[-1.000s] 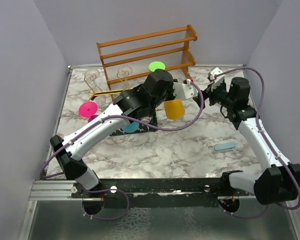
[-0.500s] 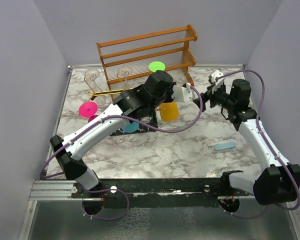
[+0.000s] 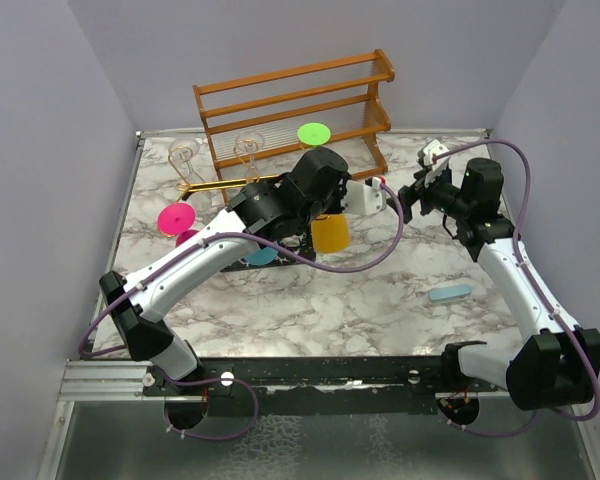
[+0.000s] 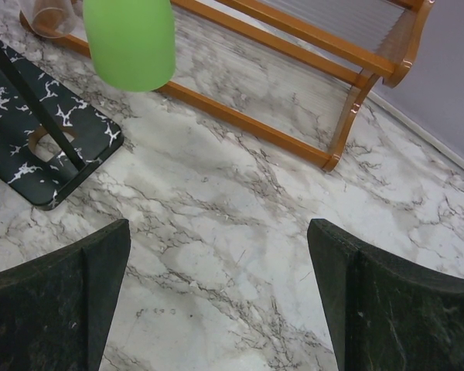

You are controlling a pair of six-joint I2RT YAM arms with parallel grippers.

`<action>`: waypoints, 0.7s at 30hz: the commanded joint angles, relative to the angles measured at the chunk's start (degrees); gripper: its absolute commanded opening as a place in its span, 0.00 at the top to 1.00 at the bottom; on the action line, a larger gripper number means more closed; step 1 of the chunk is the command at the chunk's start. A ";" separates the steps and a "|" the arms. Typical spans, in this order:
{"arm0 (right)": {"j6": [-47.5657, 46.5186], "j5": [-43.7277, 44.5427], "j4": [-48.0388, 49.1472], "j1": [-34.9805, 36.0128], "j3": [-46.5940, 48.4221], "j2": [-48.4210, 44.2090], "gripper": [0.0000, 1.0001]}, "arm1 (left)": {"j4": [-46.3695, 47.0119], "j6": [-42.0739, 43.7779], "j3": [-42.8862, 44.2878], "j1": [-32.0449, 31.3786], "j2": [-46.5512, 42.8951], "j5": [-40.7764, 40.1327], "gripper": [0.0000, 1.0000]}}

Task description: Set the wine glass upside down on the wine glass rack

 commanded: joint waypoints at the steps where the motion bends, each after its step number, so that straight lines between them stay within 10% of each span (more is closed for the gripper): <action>1: -0.95 -1.84 1.59 -0.42 -0.69 -0.67 0.04 | -3.21 0.91 0.62 -0.39 -3.01 1.68 1.00; 21: -1.60 -2.82 1.31 -1.08 -1.04 -0.69 0.04 | -11.59 1.89 3.37 -0.39 -5.30 6.35 1.00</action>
